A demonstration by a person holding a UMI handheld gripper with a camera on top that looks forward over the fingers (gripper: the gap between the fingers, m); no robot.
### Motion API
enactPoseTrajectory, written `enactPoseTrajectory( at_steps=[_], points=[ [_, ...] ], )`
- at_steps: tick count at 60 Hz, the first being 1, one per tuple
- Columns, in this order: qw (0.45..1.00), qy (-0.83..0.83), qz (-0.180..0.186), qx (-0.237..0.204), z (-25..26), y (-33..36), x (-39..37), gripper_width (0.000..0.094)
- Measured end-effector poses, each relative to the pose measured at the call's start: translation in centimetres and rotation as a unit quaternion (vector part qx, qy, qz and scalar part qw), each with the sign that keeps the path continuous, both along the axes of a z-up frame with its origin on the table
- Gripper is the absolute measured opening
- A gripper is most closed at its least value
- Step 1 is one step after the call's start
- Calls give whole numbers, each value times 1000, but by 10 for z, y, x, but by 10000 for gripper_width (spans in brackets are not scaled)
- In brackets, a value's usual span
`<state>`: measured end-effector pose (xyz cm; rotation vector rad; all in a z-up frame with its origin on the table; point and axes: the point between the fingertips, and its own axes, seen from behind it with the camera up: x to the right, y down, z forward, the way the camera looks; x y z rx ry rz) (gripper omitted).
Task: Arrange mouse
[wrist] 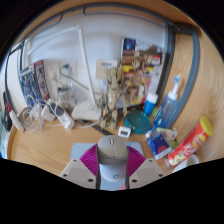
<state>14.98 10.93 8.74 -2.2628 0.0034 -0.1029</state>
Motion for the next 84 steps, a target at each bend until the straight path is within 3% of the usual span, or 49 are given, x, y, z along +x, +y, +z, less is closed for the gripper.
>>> enactPoseTrajectory(
  at_steps=[12, 14, 15, 21, 32, 38, 49, 70, 84],
  points=[
    [997, 29, -3, -77, -102, -17, -3, 344],
    [998, 21, -2, -53, -95, -13, -2, 319],
    [998, 23, -7, -55, -97, -14, -1, 365],
    [998, 15, 2, -60, -99, -14, -3, 376],
    [997, 36, -14, -62, -99, -13, 0, 561],
    [996, 32, -27, -75, -95, -19, 6, 879],
    [998, 15, -35, -56, -41, -37, 0, 857],
    [999, -17, -29, 36, 151, -98, -66, 863],
    [998, 15, -9, 68, 194, -150, -128, 858]
  ],
)
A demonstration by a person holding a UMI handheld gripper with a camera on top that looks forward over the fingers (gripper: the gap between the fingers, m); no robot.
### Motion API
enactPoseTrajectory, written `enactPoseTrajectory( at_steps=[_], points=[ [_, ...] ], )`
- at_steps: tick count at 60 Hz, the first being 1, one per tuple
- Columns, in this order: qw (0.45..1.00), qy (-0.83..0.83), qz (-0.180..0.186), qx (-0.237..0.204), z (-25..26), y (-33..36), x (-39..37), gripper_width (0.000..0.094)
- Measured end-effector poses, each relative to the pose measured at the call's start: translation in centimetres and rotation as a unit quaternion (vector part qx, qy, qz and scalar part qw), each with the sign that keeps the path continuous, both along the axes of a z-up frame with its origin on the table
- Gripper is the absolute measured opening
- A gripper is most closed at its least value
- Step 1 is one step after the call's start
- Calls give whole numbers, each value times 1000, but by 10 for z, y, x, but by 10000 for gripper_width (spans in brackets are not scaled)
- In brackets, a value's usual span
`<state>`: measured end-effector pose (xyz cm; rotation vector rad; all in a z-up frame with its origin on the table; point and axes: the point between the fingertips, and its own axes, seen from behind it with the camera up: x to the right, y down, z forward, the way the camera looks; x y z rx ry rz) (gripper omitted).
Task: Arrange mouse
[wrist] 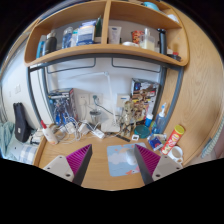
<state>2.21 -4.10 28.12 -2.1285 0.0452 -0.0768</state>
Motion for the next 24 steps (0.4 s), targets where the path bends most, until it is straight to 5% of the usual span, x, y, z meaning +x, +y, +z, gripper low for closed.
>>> enactPoseTrajectory(
  at_steps=[24],
  points=[
    [1000, -22, 12, 5, 6, -69, -42, 856]
  ],
)
